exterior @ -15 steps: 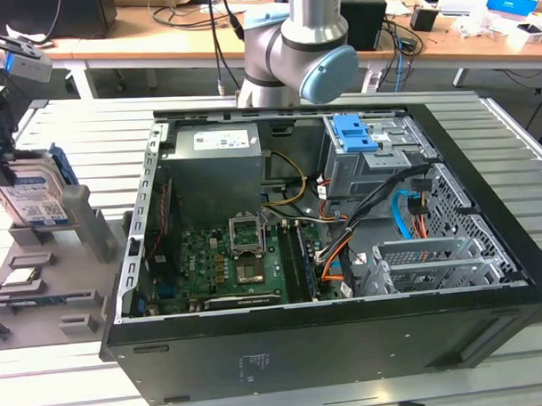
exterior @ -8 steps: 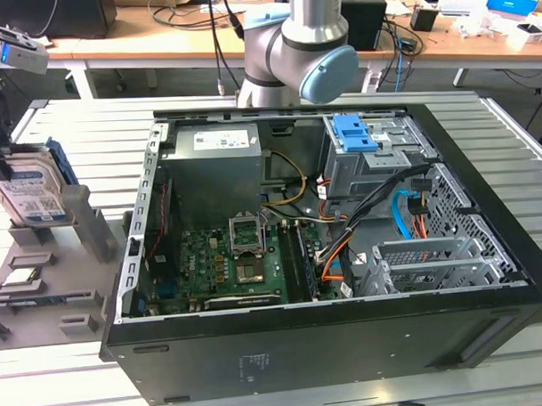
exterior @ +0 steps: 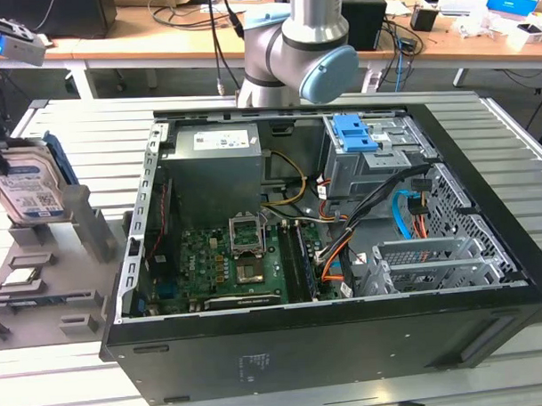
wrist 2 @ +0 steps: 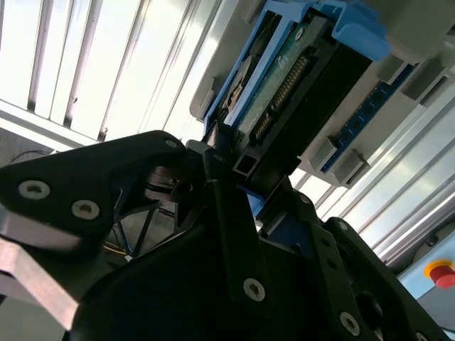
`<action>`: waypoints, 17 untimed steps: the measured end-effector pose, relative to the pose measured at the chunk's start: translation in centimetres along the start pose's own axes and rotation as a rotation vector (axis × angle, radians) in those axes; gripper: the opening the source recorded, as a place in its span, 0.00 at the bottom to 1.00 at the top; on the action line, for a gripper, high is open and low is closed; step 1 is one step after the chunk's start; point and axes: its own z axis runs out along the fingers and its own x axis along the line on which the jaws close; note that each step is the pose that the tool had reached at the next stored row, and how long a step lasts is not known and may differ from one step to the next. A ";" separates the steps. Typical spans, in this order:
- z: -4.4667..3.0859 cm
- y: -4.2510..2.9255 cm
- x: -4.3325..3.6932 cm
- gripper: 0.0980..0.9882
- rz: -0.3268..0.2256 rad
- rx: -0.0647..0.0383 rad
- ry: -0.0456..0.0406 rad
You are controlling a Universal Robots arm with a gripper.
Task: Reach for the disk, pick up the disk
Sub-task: 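Pick up the disk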
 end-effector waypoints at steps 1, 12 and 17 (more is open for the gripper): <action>-0.09 0.00 0.00 0.30 0.000 0.000 0.0000; -1.85 0.00 -0.01 0.30 0.000 0.000 0.0001; -2.39 0.01 -0.01 0.30 0.000 0.000 0.0000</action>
